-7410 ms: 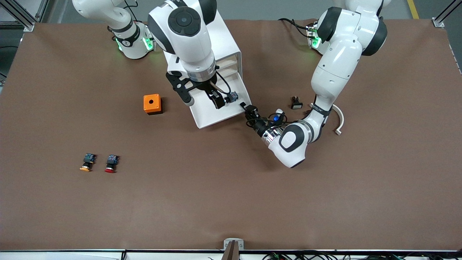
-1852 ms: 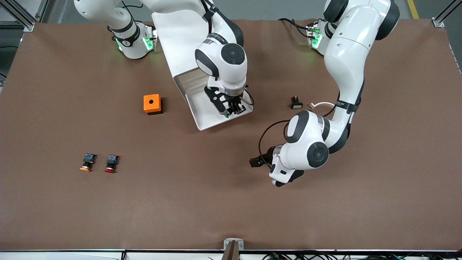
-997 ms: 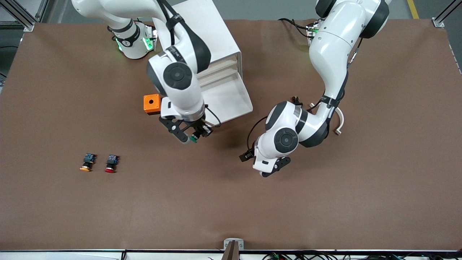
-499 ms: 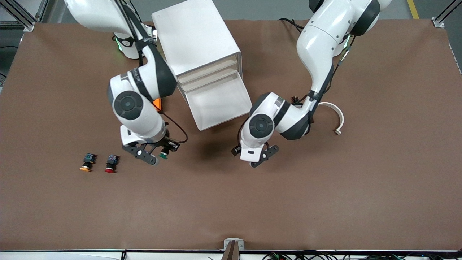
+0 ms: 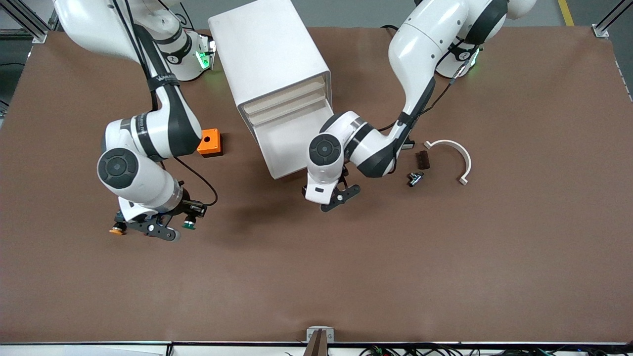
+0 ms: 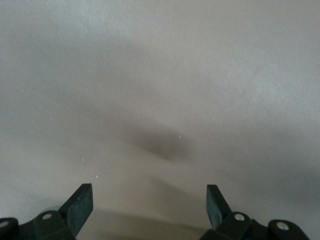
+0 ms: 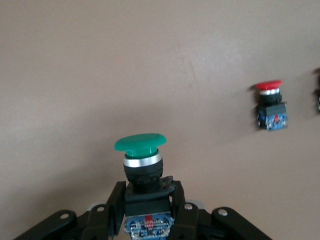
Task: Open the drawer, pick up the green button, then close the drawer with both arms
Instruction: 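Carry the green button beside the red button while the left gripper closes the drawer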
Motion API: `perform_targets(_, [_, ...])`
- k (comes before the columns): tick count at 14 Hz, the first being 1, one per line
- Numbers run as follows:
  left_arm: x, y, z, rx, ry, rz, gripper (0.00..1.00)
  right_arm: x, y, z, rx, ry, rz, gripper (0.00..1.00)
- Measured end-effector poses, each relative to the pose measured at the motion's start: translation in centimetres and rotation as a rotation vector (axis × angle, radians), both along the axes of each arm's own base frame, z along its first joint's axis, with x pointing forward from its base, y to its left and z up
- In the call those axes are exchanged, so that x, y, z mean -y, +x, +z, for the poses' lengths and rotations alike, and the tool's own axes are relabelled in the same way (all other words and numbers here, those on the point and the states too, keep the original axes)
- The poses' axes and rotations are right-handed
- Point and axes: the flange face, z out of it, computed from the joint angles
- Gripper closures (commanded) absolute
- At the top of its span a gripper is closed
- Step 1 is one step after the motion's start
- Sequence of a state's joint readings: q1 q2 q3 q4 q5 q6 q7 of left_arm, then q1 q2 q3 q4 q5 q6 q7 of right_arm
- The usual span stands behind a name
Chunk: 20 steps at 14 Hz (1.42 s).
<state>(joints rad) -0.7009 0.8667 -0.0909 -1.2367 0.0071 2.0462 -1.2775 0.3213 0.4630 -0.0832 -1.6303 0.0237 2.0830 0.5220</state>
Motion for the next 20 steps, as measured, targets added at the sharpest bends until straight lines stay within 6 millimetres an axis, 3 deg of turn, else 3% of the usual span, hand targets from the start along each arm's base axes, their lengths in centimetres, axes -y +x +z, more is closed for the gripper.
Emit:
perform_targets(3, [1.2,-1.3,0.0,-0.002,-0.001,-0.023,0.0,4.7,0.3,-3.2,0.0,-0.001,0.046,1.0])
perform_targets(5, [2.2,-2.3,-0.1,-0.004,-0.001,-0.042,0.0,7.3,0.6,-4.3,-0.005,-0.003,0.066,1.0])
perform_targets(9, [3.7,-4.2,-0.5,-0.011,0.004,-0.074,0.0,10.9,1.2,-6.1,0.002,-0.004,0.085,1.0])
perform_targets(14, [5.3,-6.9,-1.4,-0.027,0.017,-0.116,0.0,13.0,1.4,-9.0,-0.001,-0.008,0.089,1.0])
perform_targets(20, [8.4,-11.2,-1.3,-0.09,-0.032,-0.155,0.0,13.4,1.4,-11.2,0.011,-0.01,0.088,1.0])
